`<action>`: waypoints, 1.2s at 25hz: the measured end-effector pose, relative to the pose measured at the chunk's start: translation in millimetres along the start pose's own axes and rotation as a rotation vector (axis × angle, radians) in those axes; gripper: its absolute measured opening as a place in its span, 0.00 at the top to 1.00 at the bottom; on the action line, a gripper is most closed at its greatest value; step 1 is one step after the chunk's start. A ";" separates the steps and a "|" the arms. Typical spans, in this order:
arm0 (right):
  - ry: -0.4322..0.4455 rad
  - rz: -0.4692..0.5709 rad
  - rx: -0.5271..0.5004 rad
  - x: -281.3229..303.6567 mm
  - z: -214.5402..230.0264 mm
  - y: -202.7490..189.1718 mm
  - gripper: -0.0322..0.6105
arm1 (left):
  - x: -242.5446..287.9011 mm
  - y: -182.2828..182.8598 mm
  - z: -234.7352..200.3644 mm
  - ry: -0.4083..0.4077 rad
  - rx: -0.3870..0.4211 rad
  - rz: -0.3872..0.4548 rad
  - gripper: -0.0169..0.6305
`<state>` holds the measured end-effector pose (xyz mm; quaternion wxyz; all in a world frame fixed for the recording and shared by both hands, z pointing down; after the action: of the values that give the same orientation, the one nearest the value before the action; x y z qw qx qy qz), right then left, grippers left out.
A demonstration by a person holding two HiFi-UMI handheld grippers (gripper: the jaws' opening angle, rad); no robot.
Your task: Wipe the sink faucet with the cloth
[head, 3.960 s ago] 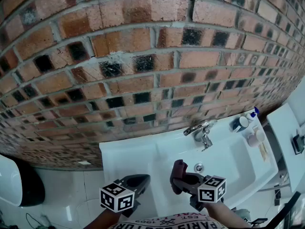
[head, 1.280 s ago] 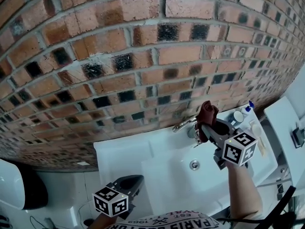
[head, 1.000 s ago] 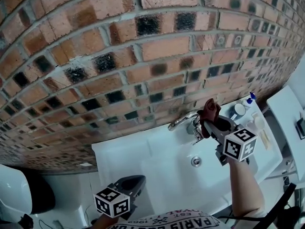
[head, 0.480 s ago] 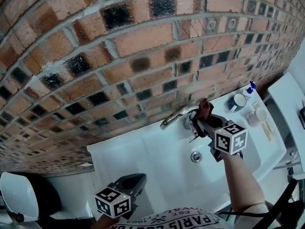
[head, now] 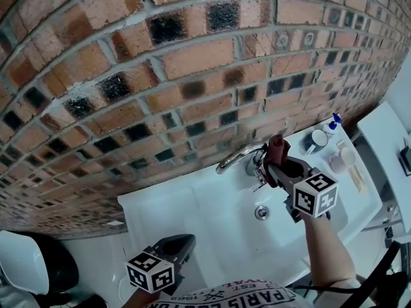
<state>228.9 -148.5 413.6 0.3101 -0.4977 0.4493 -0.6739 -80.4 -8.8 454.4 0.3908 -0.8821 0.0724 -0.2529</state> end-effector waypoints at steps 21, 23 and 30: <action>0.081 -0.137 -0.407 30.8 -68.4 -11.4 0.80 | -14.5 0.1 -6.2 -0.006 -0.013 0.080 0.97; 0.076 -0.197 -0.415 38.9 -66.1 -15.6 0.80 | -13.9 1.4 -9.0 -0.009 -0.019 0.090 0.97; 0.016 -0.319 -0.353 54.2 -44.6 -27.2 0.81 | -11.9 1.1 -14.0 -0.022 -0.032 0.109 0.97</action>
<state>170.4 -171.1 455.2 0.1043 -0.6034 0.4784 -0.6295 -97.5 -14.8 456.9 0.3906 -0.8857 0.1199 -0.2204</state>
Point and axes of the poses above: the fingertips, and each gripper's own axes: x forward along the fingers, z to its right, y out of its top, the point moved 6 cm from there along -x, backward along the fingers, and after that the axes turned 14 degrees about -y, right-handed, at the moved point
